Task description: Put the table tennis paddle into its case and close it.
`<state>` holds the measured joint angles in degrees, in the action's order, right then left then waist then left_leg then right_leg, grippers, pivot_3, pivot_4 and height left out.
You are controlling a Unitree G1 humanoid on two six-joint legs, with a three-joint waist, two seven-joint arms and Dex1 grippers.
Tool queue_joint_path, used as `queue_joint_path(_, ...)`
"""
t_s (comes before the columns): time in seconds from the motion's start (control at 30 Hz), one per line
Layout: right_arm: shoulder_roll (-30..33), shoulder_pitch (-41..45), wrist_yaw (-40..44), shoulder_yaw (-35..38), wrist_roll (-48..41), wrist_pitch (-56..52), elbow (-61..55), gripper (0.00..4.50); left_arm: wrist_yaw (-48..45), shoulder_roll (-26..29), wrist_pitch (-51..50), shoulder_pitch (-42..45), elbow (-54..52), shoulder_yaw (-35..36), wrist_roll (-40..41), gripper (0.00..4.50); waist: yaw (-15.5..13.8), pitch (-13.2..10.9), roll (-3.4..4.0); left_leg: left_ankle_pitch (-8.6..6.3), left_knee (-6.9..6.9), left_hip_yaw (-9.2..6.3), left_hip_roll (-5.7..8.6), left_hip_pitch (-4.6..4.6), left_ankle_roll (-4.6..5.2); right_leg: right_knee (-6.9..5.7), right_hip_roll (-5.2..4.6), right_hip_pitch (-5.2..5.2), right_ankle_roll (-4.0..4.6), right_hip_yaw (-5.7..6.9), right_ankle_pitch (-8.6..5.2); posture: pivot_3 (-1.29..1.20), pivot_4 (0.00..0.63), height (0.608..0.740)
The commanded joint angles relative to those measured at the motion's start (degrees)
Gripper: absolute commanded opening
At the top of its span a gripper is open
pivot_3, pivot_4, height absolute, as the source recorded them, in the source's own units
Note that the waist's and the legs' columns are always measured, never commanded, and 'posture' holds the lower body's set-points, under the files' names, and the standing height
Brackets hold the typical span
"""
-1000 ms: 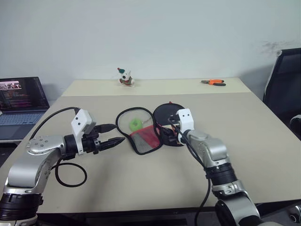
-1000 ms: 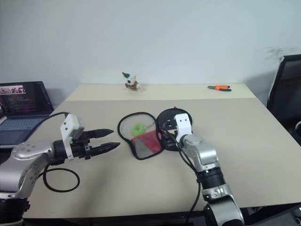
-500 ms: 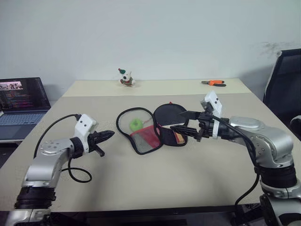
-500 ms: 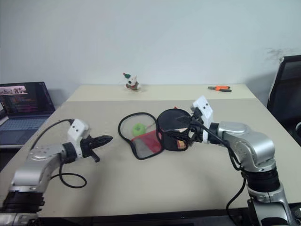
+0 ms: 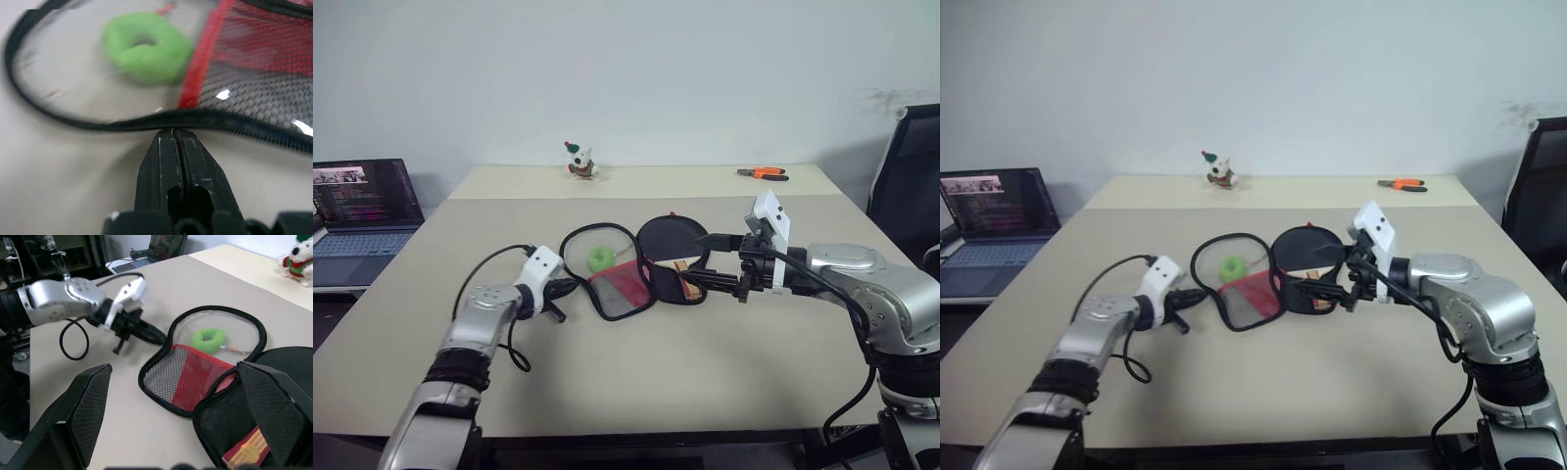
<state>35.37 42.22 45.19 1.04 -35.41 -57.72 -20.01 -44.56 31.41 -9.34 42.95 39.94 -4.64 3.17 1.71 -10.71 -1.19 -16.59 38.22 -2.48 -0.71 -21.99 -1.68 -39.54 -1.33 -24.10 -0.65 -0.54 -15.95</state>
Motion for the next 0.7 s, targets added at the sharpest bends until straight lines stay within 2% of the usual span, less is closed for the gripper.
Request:
queue_joint_path(0.03, 1.0, -0.1, -0.5, 1.6, -0.9, 1.1, -2.2, 4.50, 1.0, -2.5, 3.0, 4.4, 5.7, 0.6, -0.6, 0.07, 0.0, 0.0, 0.00, 0.00, 0.00, 0.00, -0.01, 0.00, 0.00, 0.00, 0.00, 0.00, 0.00, 0.00, 0.00, 0.00, 0.150, 0.740)
queue_joint_path(0.27, 2.0, -0.2, -2.0, 3.9, -2.3, 0.3, -1.6, 4.50, 2.3, -7.7, 7.8, 11.6, 15.5, 0.8, -1.9, 0.07, -0.1, 0.0, -0.02, 0.00, 0.10, -0.04, 0.04, -0.03, 0.00, -0.05, -0.02, 0.03, -0.01, 0.06, 0.00, 0.00, 0.150, 0.740)
queue_joint_path(0.5, 8.1, -1.9, -0.2, 4.9, -3.0, -2.0, 0.3, 4.50, 0.8, -13.9, 11.1, 24.3, 19.7, 0.4, -2.2, 0.07, -0.8, 0.0, -0.04, -0.02, 0.73, -0.45, 0.12, -0.80, 0.03, -0.06, -0.09, -0.06, -0.04, 1.00, 0.02, 0.00, 0.150, 0.740)
queue_joint_path(0.6, 10.3, -2.2, -0.1, 4.1, -2.2, -2.6, 2.3, 4.50, 1.1, -17.6, 13.3, 29.4, 23.4, 0.1, -3.0, 0.07, -1.4, 0.0, -0.03, -0.02, 0.74, -0.47, 0.17, -0.80, 0.03, -0.02, -0.13, -0.02, -0.05, 1.07, 0.03, 0.00, 0.150, 0.740)
queue_joint_path(0.7, 10.5, -1.9, -0.7, 3.1, -0.8, -2.2, 4.4, 4.50, 0.0, -19.3, 14.6, 31.0, 25.5, -0.5, -3.9, 0.07, -1.2, 0.0, -0.03, -0.02, 0.71, -0.44, 0.17, -0.78, 0.03, 0.00, -0.12, -0.01, -0.06, 1.05, 0.03, 0.00, 0.150, 0.740)
